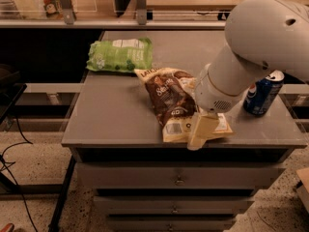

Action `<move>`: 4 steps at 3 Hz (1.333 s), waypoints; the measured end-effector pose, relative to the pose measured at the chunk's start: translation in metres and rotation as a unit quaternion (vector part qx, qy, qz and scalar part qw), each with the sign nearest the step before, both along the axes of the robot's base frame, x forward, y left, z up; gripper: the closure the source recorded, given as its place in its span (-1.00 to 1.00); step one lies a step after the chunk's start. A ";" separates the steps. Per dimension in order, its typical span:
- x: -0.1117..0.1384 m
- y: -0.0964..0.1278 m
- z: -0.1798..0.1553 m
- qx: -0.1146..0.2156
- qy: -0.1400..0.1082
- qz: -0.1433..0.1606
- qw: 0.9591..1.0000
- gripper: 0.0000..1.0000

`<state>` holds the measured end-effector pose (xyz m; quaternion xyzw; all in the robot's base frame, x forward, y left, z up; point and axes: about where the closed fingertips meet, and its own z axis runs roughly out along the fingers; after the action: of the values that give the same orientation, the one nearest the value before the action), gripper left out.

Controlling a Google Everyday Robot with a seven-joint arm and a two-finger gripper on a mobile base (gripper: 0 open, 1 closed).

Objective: Pick brown chip bag

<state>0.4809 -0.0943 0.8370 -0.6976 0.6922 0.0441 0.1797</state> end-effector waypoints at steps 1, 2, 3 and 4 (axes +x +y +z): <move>0.000 0.008 -0.002 0.022 0.011 -0.002 1.000 -0.17; 0.000 0.014 0.000 0.033 0.022 0.001 0.999 0.28; 0.001 0.016 0.003 0.038 0.026 0.002 0.999 0.74; 0.001 0.016 0.004 0.038 0.026 0.002 0.999 1.00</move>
Offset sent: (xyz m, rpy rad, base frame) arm 0.0024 0.0199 0.0031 0.0969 0.0781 0.0065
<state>0.4817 -0.0785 0.8411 -0.6902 0.6931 0.0893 0.1880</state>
